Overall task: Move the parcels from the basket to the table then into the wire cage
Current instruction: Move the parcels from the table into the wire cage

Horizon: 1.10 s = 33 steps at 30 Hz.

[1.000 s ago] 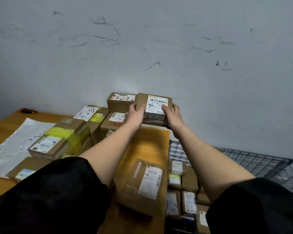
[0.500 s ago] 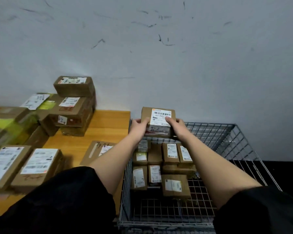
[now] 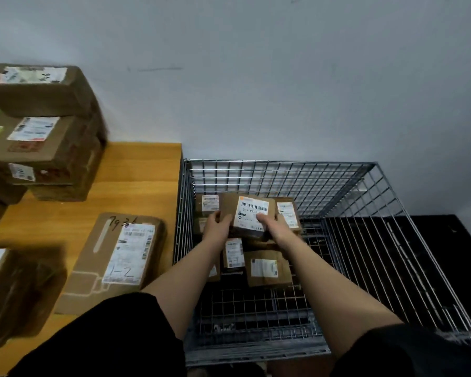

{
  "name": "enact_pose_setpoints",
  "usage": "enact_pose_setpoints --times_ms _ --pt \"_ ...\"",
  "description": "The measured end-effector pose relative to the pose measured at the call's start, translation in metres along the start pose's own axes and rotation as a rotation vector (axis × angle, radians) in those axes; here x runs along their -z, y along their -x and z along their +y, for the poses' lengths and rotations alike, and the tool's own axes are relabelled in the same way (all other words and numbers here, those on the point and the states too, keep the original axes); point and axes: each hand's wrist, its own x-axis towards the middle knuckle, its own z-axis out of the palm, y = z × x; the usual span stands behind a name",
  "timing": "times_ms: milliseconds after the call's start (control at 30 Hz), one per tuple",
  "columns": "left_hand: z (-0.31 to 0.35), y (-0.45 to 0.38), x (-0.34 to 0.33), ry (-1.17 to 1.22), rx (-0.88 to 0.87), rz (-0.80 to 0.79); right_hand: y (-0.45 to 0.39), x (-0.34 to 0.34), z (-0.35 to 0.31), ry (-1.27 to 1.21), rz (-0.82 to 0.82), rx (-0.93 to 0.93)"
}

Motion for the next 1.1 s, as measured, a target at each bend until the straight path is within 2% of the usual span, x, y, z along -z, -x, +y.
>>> enact_pose_setpoints --times_ms 267,400,633,1000,1100 --pt "-0.062 -0.07 -0.026 0.124 0.229 0.116 -0.095 -0.022 0.054 0.053 -0.024 -0.157" --pt "-0.089 -0.122 -0.031 0.149 0.257 0.21 -0.165 -0.043 0.085 0.116 -0.046 -0.181" --pt "-0.115 -0.196 -0.03 0.166 0.341 0.379 -0.239 -0.072 0.113 0.23 -0.069 -0.194" --pt "-0.146 -0.283 -0.023 0.188 0.3 0.426 -0.315 -0.114 0.117 0.39 -0.102 -0.105" --pt "-0.161 -0.3 -0.022 0.245 0.319 0.391 -0.324 -0.123 0.119 0.421 -0.099 -0.092"
